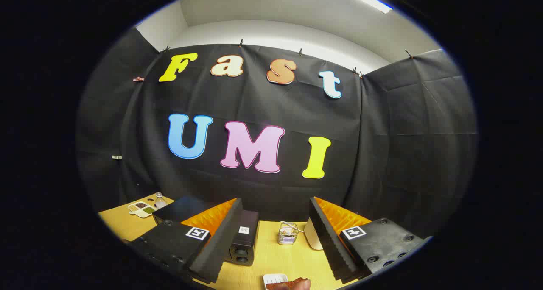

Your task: Open the toaster oven, put the food inside, and close the toaster oven door.

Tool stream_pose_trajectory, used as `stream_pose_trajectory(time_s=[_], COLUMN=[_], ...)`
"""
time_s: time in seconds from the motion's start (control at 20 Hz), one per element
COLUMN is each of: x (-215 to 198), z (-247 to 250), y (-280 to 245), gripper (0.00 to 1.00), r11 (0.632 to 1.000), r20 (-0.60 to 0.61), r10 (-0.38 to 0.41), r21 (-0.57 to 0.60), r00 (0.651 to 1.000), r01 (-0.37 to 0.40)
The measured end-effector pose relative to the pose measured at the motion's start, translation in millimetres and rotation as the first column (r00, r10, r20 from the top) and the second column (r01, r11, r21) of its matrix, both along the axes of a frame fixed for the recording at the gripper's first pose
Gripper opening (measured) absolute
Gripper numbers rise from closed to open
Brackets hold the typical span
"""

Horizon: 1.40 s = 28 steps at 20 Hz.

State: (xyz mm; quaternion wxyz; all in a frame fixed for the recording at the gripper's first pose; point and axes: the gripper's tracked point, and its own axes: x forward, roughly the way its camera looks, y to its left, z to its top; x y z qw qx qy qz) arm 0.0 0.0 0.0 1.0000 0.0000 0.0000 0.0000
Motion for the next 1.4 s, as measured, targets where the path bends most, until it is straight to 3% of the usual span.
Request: stream_pose_trajectory(time_s=[0.95,1.4], x=[0,12], z=[-3,-5], y=[21,97], gripper=[0.97,0.97], r11=[1.000,0.998], r20=[-0.008,-0.011], r10=[0.000,0.049], r21=[-0.009,0.035], r00=[1.000,0.999], r01=[0.000,-0.049])
